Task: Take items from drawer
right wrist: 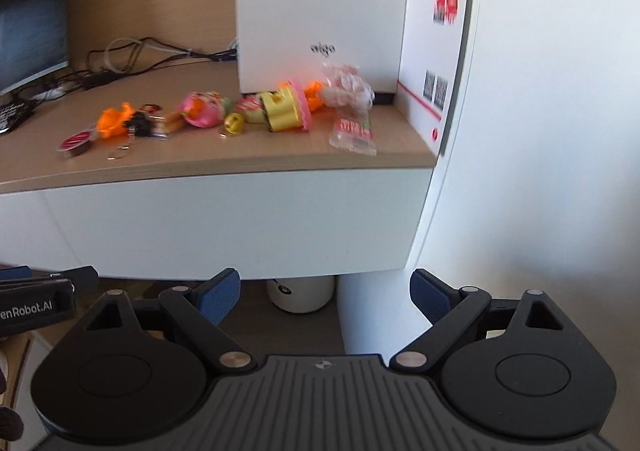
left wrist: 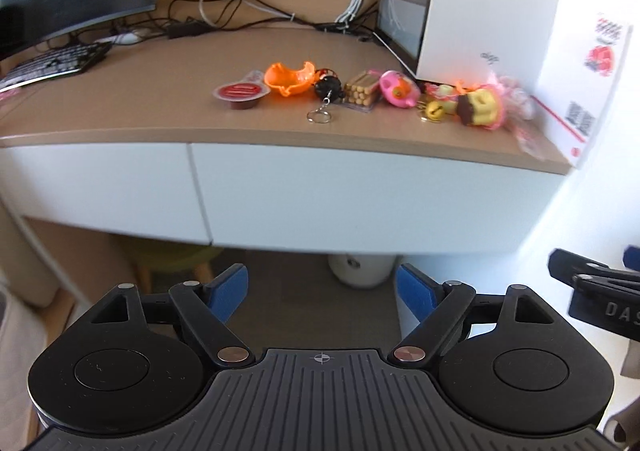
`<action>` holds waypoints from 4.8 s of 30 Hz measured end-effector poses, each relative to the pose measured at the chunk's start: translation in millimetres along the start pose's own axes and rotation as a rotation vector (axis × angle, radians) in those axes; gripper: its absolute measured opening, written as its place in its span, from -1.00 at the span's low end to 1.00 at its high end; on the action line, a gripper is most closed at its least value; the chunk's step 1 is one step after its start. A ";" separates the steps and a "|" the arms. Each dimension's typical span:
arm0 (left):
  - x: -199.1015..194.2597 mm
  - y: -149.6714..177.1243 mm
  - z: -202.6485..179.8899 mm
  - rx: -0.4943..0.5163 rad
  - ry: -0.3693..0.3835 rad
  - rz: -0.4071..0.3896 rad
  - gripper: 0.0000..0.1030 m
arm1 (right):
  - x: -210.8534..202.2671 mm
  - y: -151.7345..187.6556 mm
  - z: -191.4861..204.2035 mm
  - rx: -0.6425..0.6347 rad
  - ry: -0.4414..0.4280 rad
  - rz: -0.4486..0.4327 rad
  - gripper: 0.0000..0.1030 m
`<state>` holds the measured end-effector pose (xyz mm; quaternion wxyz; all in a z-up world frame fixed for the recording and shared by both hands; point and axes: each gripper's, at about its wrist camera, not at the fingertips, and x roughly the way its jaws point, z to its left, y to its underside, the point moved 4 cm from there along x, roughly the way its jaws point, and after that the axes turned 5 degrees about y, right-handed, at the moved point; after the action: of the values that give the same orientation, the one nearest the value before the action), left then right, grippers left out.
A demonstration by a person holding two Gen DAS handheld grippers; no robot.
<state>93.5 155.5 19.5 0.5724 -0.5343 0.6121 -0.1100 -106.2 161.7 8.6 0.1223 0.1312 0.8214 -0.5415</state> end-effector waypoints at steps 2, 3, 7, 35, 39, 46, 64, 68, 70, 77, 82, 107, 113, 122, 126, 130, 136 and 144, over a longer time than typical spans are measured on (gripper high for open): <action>-26.7 2.0 -3.6 0.009 0.002 0.029 0.68 | -26.5 -2.5 1.8 -0.039 -0.003 0.001 0.80; -39.6 1.9 -5.7 0.020 -0.004 0.035 0.68 | -39.0 -2.2 0.0 -0.041 -0.001 0.008 0.80; -77.7 -1.8 -11.8 0.049 -0.009 0.055 0.67 | -71.3 -0.7 -10.8 -0.012 -0.024 0.073 0.80; -78.2 5.7 -27.2 0.111 0.071 0.107 0.43 | -82.0 1.4 -6.6 -0.084 -0.079 0.156 0.81; -78.4 6.9 -28.1 0.118 0.081 0.114 0.42 | -79.9 2.1 -8.1 -0.078 -0.079 0.162 0.80; -81.6 5.7 -30.2 0.130 0.104 0.112 0.42 | -80.1 1.2 -10.0 -0.081 -0.078 0.158 0.81; -78.9 7.8 -32.4 0.151 0.146 0.137 0.41 | -79.3 4.4 -9.3 -0.090 -0.083 0.161 0.80; -78.9 7.9 -33.0 0.156 0.155 0.139 0.41 | -79.4 6.3 -8.8 -0.090 -0.084 0.163 0.81; -78.9 7.8 -33.0 0.160 0.161 0.140 0.41 | -79.6 6.3 -8.6 -0.090 -0.084 0.162 0.81; -78.4 8.1 -32.6 0.168 0.175 0.143 0.41 | -79.5 7.5 -8.2 -0.090 -0.087 0.165 0.81; -78.2 8.1 -32.5 0.176 0.188 0.146 0.41 | -79.5 8.5 -7.2 -0.095 -0.092 0.164 0.81; -82.6 10.8 -25.2 0.195 0.237 0.160 0.41 | -80.0 8.4 -6.1 -0.100 -0.096 0.164 0.81; -82.3 10.9 -25.9 0.206 0.255 0.164 0.41 | -80.8 9.0 -5.3 -0.099 -0.096 0.164 0.81; -82.2 12.6 -23.7 0.221 0.283 0.175 0.41 | -82.2 11.7 -4.6 -0.099 -0.097 0.166 0.81; -83.0 13.4 -23.2 0.228 0.296 0.177 0.41 | -82.7 13.1 -5.4 -0.095 -0.097 0.163 0.80; -82.5 14.4 -22.5 0.228 0.299 0.181 0.41 | -81.4 12.9 -5.8 -0.095 -0.099 0.167 0.80; -81.0 15.4 -26.5 0.238 0.324 0.199 0.41 | -78.9 12.6 -6.8 -0.095 -0.100 0.175 0.80; -80.7 15.8 -29.8 0.237 0.342 0.204 0.41 | -77.3 11.2 -9.1 -0.093 -0.099 0.176 0.81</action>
<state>42.5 210.6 64.3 0.5273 -0.3724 0.7339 -0.2114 -30.6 167.9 29.0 0.2158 0.1703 0.8238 -0.4957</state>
